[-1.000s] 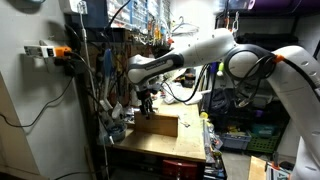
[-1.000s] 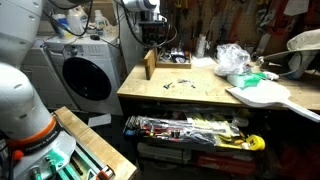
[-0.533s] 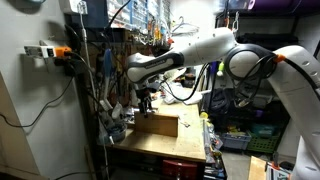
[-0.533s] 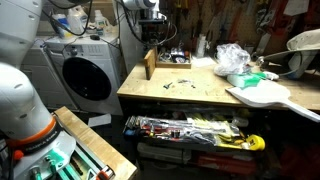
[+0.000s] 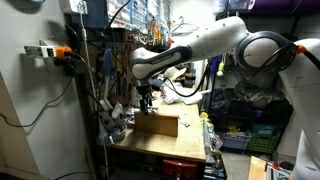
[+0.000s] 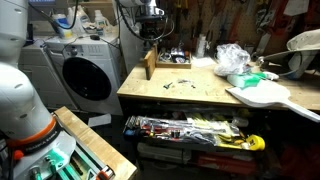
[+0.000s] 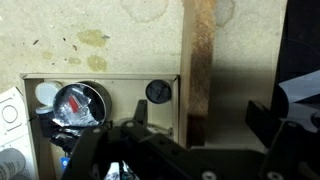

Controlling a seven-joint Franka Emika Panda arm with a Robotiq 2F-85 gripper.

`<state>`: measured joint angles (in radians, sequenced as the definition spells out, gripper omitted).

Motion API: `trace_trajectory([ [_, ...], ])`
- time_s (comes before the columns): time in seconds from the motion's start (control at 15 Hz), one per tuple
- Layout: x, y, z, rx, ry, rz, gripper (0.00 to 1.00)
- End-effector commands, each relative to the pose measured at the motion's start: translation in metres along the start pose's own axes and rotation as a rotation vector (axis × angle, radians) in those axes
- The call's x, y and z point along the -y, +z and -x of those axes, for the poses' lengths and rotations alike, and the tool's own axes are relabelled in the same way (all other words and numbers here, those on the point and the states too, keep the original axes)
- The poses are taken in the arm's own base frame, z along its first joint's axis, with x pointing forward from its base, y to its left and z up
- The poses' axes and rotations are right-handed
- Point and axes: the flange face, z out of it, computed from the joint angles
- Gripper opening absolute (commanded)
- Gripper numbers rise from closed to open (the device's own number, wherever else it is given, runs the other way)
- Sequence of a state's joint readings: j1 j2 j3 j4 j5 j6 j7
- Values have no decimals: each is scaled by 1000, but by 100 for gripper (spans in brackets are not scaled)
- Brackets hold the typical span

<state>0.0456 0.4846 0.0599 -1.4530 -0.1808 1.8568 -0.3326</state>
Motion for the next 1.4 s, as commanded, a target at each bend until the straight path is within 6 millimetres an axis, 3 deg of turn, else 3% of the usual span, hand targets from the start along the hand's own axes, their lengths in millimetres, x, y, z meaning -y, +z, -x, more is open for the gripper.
trace_trajectory([
  [0.0, -7, 10, 22, -69, -5, 30, 100],
  [0.4, -8, 7, 46, -247, -6, 77, 100],
  [0.6, -3, -3, 68, -301, 19, 85, 100],
  [1.0, 31, -45, 139, -357, 78, 53, 100],
  [1.33, 44, -88, 207, -261, 327, 45, 100],
])
